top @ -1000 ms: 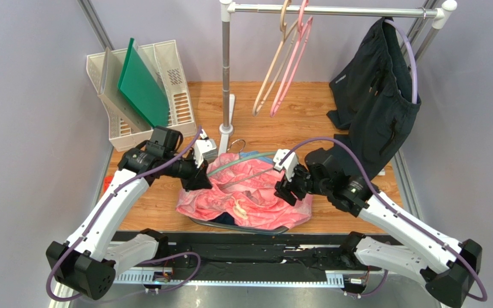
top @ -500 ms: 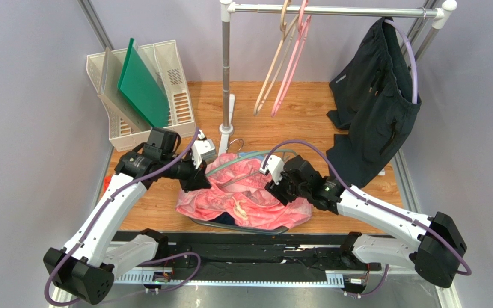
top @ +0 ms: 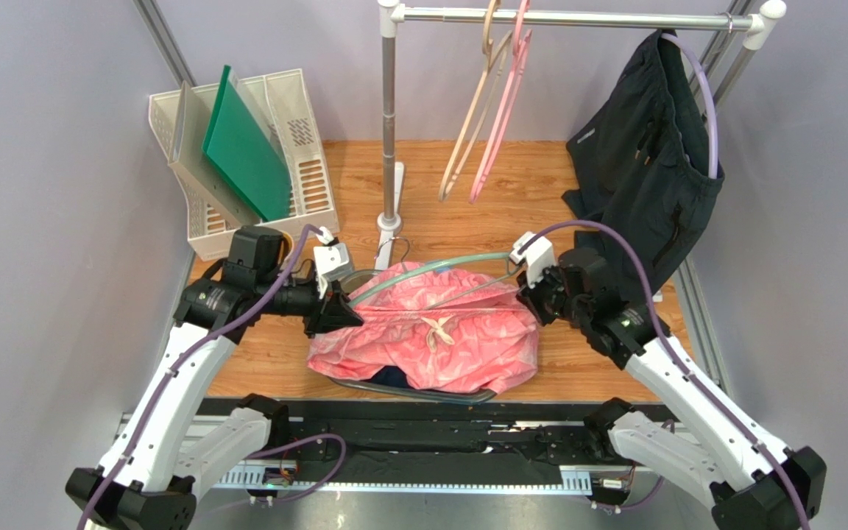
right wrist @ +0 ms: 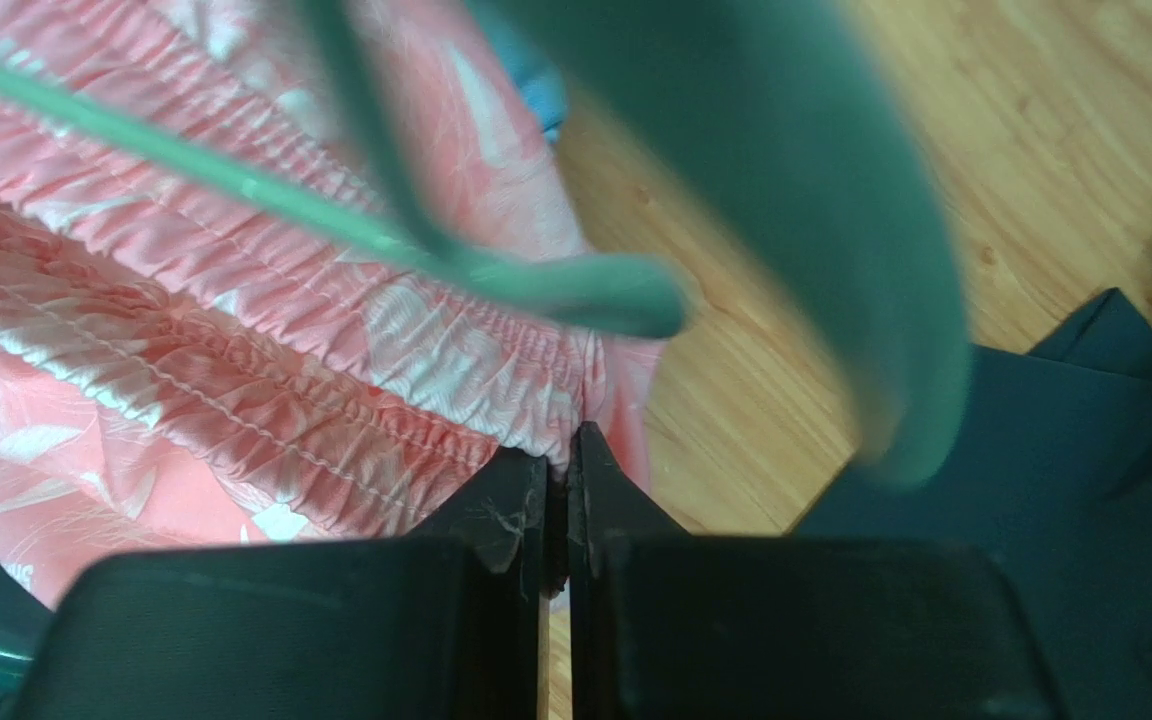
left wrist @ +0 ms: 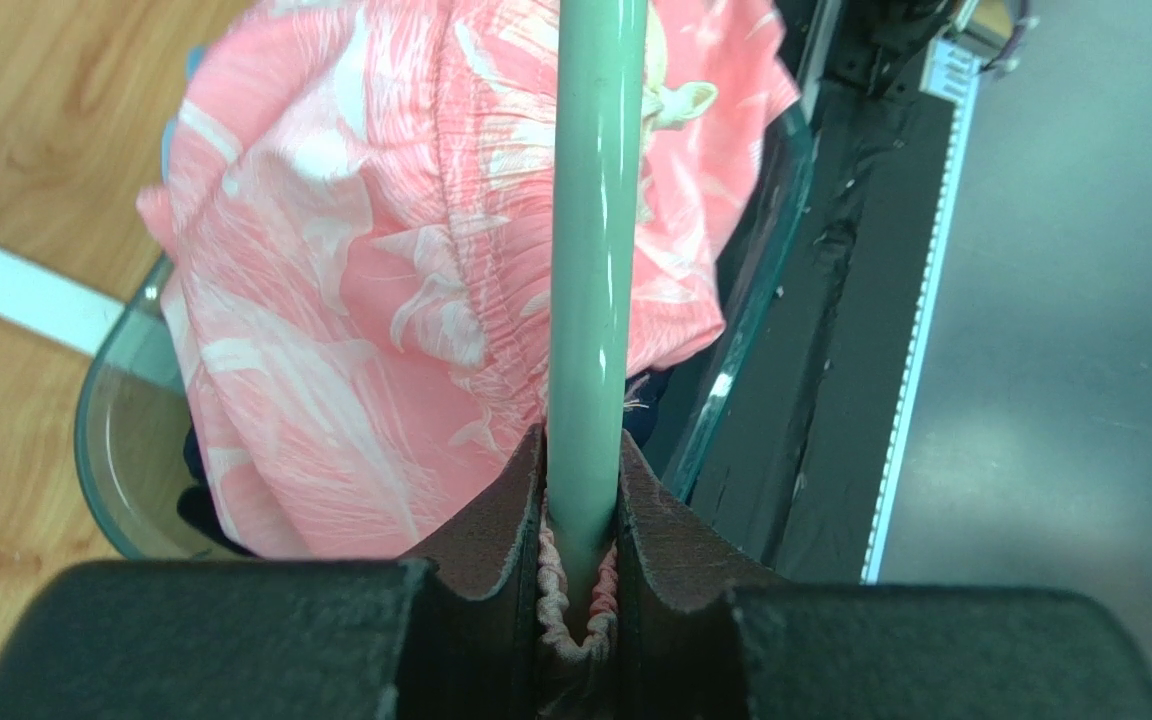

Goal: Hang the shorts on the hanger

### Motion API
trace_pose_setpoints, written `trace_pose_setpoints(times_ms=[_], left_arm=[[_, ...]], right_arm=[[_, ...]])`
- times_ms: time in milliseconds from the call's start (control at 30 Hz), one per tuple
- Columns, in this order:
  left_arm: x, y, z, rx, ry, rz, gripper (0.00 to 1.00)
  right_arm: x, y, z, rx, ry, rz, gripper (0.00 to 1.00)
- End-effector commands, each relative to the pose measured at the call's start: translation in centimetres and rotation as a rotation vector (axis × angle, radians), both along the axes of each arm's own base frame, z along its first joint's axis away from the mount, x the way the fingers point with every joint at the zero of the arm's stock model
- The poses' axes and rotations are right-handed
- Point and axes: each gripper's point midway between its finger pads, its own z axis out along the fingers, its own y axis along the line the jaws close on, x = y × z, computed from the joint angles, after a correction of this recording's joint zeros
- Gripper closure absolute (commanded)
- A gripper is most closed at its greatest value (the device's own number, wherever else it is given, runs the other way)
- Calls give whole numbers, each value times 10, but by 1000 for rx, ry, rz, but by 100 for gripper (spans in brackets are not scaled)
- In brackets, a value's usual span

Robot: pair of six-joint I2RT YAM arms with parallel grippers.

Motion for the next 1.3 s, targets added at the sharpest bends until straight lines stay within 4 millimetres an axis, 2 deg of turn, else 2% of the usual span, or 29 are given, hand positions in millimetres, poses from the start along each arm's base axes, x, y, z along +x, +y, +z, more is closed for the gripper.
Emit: trace_pose_setpoints(times_ms=[0,200,333,433,567,633,900,1000,1100,1133,1200,1267], left_arm=[[-10,-3,27,-83,-127,-61,100],[-18,1,22,-54,-153,-105,100],[-17,7,16,1,-200,-143,100],[-24,12,7,44,-206,-199,100],[-20,22,-4,133,-195,-209,100],[-11,27,-8,181,-192,-192,100],[8,43,-27,316,-154,-135,100],[8,40,-27,322,-147,-148,100],[7,24,-19,323,-148,-187,100],[3,15,-15,313,-144,-213,100],[3,3,-5,286,-131,-223,100],[4,-8,2,273,-149,-236,100]], right_arm=[[-1,-44,-1,-45,67,-83,100],[9,-59,-8,43,206,-113,100],[14,-54,6,98,249,-93,100],[13,-49,11,126,291,-68,100],[13,-48,18,137,319,-54,100],[13,-49,23,131,313,-47,100],[8,-69,38,25,244,-75,100],[8,-65,52,44,211,-63,100],[5,-50,69,78,191,-11,100],[6,-45,81,91,169,-5,100],[1,-32,89,99,163,31,100],[-7,-22,97,102,175,57,91]])
